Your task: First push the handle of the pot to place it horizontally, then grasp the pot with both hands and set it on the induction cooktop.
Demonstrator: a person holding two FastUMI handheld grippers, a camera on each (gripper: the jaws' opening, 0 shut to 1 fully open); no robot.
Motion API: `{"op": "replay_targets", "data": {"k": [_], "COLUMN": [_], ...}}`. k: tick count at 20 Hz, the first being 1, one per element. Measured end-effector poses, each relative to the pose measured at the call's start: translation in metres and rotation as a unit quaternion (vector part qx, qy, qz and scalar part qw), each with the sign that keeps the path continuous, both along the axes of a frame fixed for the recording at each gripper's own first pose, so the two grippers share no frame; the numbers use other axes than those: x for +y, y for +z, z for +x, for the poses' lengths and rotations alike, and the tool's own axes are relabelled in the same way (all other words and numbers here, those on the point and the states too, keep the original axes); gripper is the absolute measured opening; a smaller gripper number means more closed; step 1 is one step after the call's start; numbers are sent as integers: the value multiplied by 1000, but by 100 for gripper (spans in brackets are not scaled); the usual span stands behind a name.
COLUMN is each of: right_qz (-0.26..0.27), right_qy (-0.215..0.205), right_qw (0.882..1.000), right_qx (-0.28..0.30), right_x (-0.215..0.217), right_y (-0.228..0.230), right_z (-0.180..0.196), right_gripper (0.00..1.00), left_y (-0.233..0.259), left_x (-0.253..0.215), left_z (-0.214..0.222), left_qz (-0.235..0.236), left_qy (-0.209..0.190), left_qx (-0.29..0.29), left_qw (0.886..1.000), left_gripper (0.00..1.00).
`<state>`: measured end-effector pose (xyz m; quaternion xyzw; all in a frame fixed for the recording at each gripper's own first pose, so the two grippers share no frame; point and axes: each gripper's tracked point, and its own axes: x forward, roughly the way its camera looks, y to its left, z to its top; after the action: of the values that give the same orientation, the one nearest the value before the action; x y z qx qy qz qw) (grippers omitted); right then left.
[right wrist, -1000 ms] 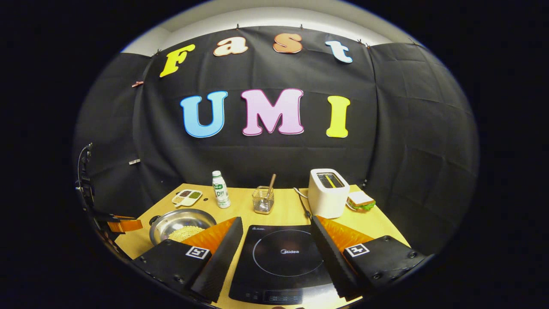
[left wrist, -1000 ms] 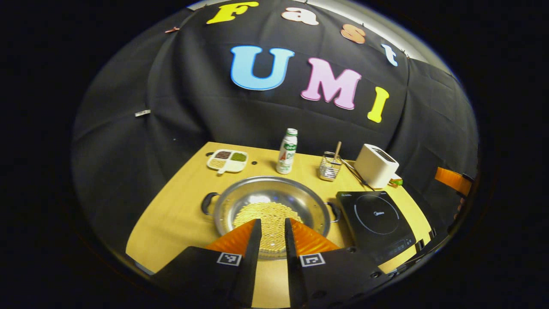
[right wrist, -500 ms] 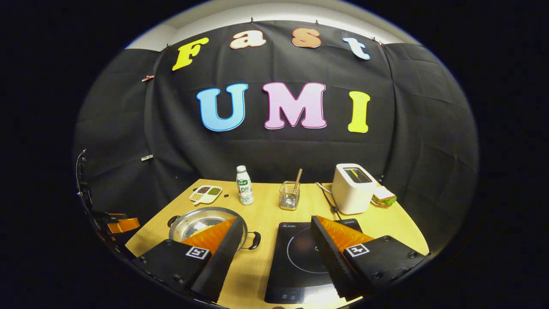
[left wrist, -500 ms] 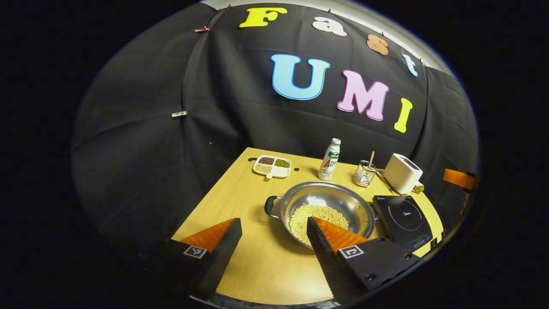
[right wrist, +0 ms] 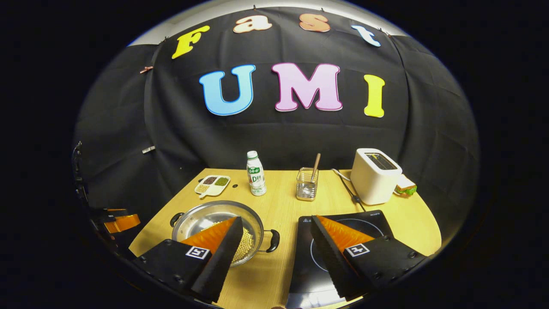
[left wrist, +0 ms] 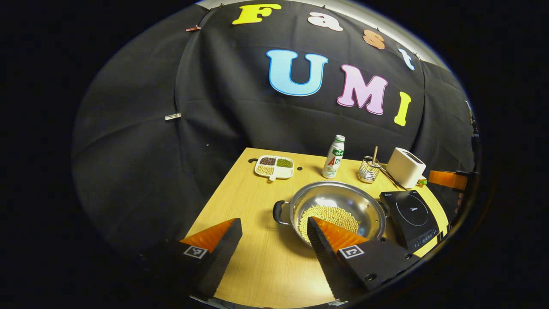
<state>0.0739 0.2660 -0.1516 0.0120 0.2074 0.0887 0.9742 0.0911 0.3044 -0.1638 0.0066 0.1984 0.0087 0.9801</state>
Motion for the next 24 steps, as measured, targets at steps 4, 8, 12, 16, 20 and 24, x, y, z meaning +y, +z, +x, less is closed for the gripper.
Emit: {"op": "replay_targets", "data": {"k": [4, 8, 12, 16, 20, 24], "right_qz": [10, 12, 20, 39, 50, 37], "right_qy": [4, 4, 8, 3, 11, -3], "right_qw": [999, 996, 993, 989, 985, 983], "right_qx": [48, 86, 115, 144, 165, 178], "right_x": [12, 18, 25, 34, 47, 40], "right_y": [-37, -76, -109, -136, -154, -175], "right_z": [17, 28, 38, 49, 58, 63], "right_gripper": [99, 99, 99, 99, 99, 99], "left_y": [-5, -18, -33, -60, -89, -109], "left_x": [1, -7, -14, -18, -22, -23], "left_z": [32, 66, 98, 119, 134, 144], "left_qz": [14, 13, 11, -14, -43, -52], "left_qy": [-16, -34, -50, -57, -55, -60], "left_qx": [8, 23, 32, 58, 84, 104], "left_qw": [1000, 999, 998, 997, 994, 991], "left_gripper": [95, 95, 95, 96, 96, 96]}}
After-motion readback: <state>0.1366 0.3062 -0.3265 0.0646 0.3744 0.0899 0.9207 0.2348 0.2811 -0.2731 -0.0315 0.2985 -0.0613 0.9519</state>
